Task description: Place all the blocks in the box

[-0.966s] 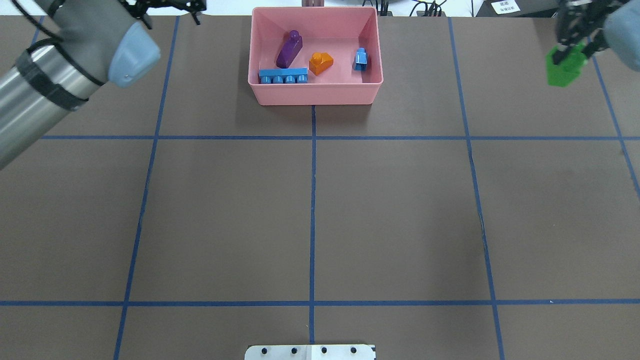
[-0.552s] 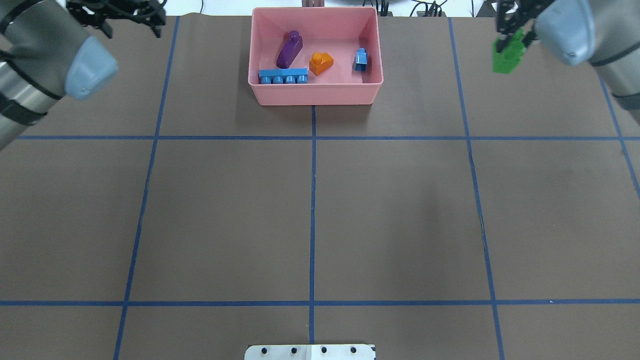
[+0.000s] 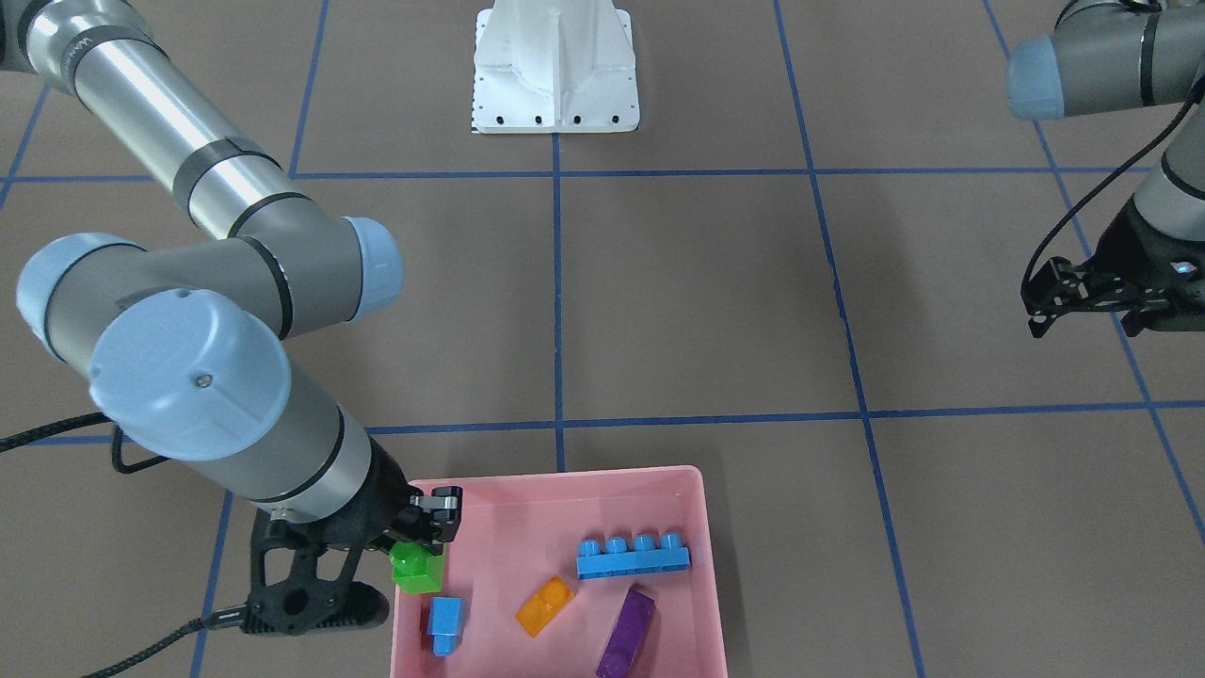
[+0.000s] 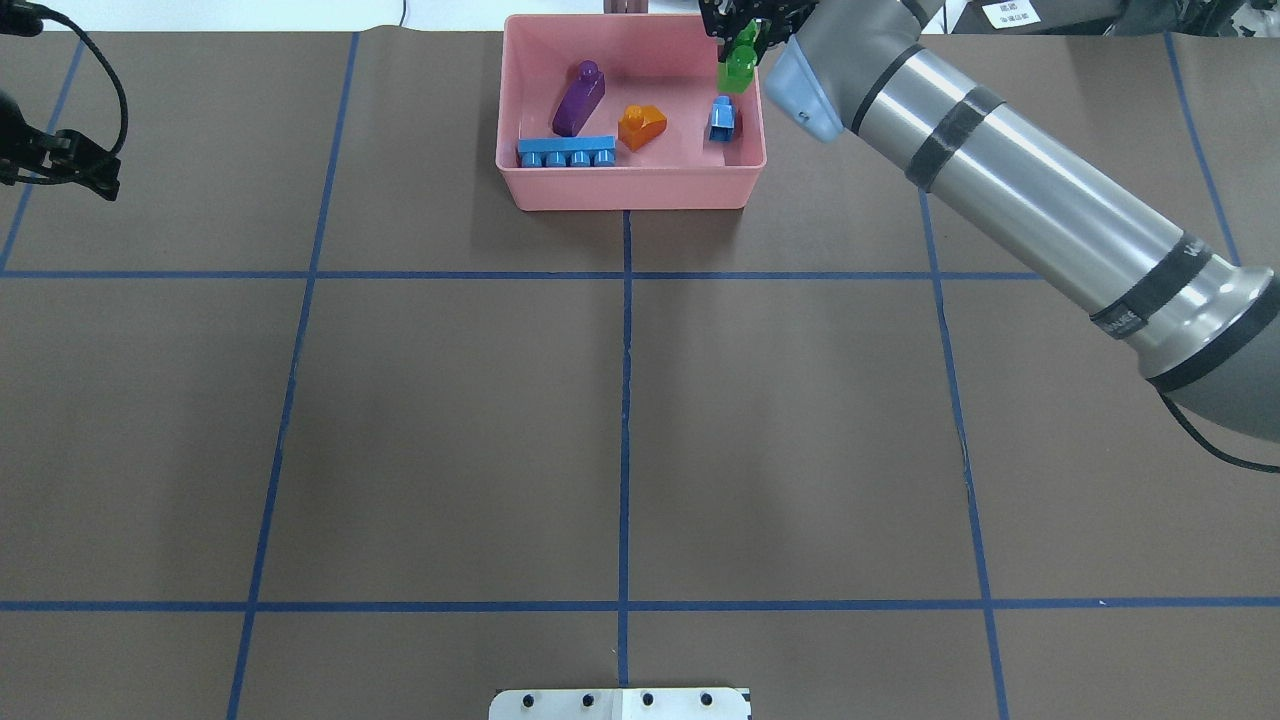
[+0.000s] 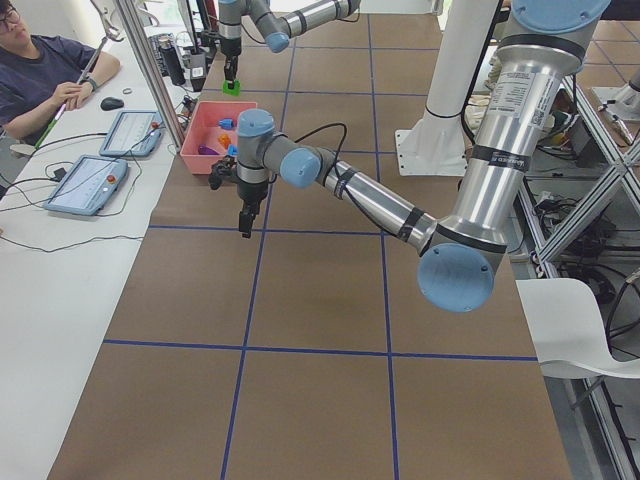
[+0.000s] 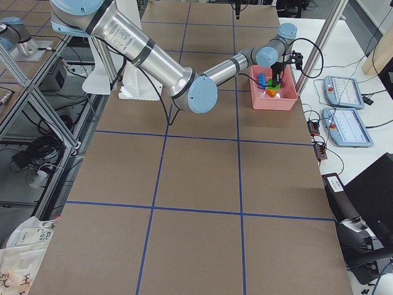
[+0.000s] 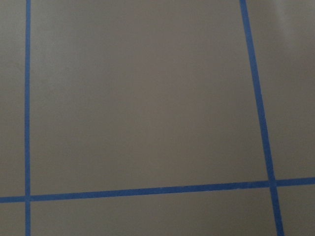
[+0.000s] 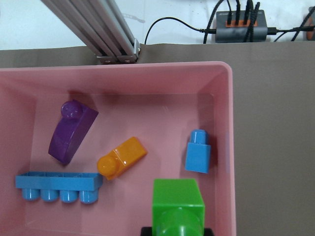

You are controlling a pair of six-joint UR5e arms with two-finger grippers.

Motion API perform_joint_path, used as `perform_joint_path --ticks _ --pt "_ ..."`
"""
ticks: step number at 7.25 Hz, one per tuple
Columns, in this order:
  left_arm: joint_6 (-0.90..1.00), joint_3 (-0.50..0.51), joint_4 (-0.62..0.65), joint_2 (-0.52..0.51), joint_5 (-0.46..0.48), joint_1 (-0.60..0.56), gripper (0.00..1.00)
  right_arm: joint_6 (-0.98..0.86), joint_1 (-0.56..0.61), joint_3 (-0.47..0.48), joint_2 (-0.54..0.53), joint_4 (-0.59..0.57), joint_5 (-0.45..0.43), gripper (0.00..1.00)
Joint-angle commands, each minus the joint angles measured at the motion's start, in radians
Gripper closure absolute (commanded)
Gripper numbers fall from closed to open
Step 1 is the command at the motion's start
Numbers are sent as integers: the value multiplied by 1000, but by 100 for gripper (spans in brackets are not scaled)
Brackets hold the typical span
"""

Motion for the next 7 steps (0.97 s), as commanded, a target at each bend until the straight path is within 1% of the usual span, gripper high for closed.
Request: perform_joint_path --ticks 1,3,4,5,6,7 --pt "-9 -10 -14 49 5 -6 0 36 -29 -20 22 48 -65 1" --pt "-6 -8 -17 57 16 -23 0 28 -28 -9 24 40 -80 0" --pt "-3 -7 -18 59 10 -23 0 2 -5 15 18 29 -71 0" --pt "26 -8 -20 60 4 -24 0 -14 36 53 7 -36 -26 0" --pt "79 -2 -18 77 4 -37 0 -101 90 184 -58 -160 33 0" --pt "118 1 -15 99 -19 -91 0 -215 165 415 -232 -279 95 0"
